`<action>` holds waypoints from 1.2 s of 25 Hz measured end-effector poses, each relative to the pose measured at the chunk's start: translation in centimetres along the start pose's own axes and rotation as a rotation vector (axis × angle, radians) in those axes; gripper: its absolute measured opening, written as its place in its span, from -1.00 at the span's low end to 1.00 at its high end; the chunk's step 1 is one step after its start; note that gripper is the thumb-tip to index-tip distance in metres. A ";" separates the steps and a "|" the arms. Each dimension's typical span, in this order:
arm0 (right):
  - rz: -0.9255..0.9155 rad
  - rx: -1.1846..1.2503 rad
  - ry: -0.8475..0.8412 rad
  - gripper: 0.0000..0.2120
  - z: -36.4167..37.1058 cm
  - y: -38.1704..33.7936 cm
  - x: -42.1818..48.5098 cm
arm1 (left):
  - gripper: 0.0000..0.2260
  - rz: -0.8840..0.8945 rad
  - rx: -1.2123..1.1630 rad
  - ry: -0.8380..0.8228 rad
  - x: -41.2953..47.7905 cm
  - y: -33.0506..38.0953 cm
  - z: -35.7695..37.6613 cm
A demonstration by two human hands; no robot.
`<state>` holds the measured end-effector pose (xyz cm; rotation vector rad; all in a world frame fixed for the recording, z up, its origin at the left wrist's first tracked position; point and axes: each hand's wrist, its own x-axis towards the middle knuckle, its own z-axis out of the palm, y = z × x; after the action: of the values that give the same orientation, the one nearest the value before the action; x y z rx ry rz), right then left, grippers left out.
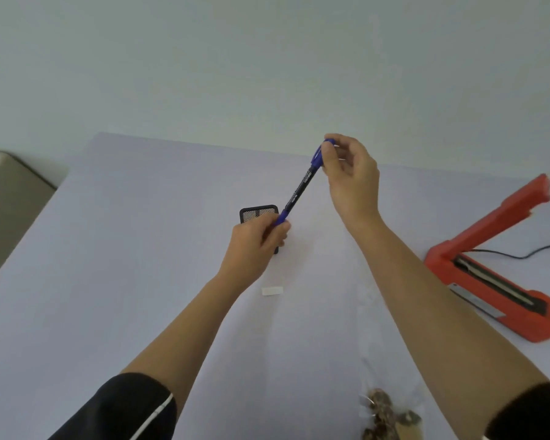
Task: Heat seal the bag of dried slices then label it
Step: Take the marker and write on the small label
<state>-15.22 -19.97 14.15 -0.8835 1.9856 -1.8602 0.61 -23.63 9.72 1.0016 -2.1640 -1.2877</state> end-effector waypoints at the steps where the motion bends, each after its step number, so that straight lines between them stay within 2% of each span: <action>1: 0.043 0.037 -0.010 -0.91 -0.1 0.0 -0.3 | -0.84 0.031 0.032 0.002 -0.2 0.3 0.2; 3: 0.131 0.020 -0.053 -0.87 -0.2 0.1 -1.2 | -0.79 0.129 0.157 -0.025 -0.5 1.2 0.8; 6: 0.263 -0.057 0.005 -0.56 0.1 0.4 -2.4 | -0.69 0.170 0.159 -0.079 -1.3 2.3 1.7; 9: 0.416 -0.008 0.074 -0.50 -0.1 0.3 -2.2 | -0.65 0.049 -0.006 -0.140 -2.3 2.6 2.4; 13: 0.474 -0.009 0.027 -0.52 0.6 1.1 -3.4 | -0.71 -0.121 -0.400 -0.205 -3.1 2.1 2.8; 17: 0.610 0.182 0.260 -0.51 -2.0 1.8 -1.1 | -0.71 -0.331 -0.724 -0.259 -7.0 -1.3 2.0; 19: 0.545 0.159 0.191 -0.50 -4.0 2.0 -0.2 | -0.67 -0.462 -0.650 -0.180 -9.5 -4.7 1.2; 22: 0.481 0.087 0.008 -0.56 -3.8 3.5 -1.8 | -0.75 -0.572 -0.398 0.013 -10.1 -8.6 0.2; 24: 0.491 0.159 -0.036 -0.67 -3.2 5.2 -4.0 | -0.75 -0.561 -0.154 0.101 -9.2 -10.2 -0.9; 26: 0.495 0.252 -0.029 -0.69 -3.1 7.7 -6.1 | -0.82 -0.498 0.095 0.127 -8.6 -11.6 -2.2; 28: 0.482 0.184 -0.019 -0.70 -2.8 10.0 -8.4 | -0.96 -0.463 0.314 0.133 -8.4 -13.1 -2.9; 30: 0.465 0.096 0.015 -0.74 -1.7 12.2 -10.6 | -0.96 -0.440 0.452 0.118 -8.6 -14.8 -3.1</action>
<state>-10.94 -12.48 0.37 -0.3396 1.8876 -1.6728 13.62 -23.39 -1.81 1.7650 -2.2686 -0.8813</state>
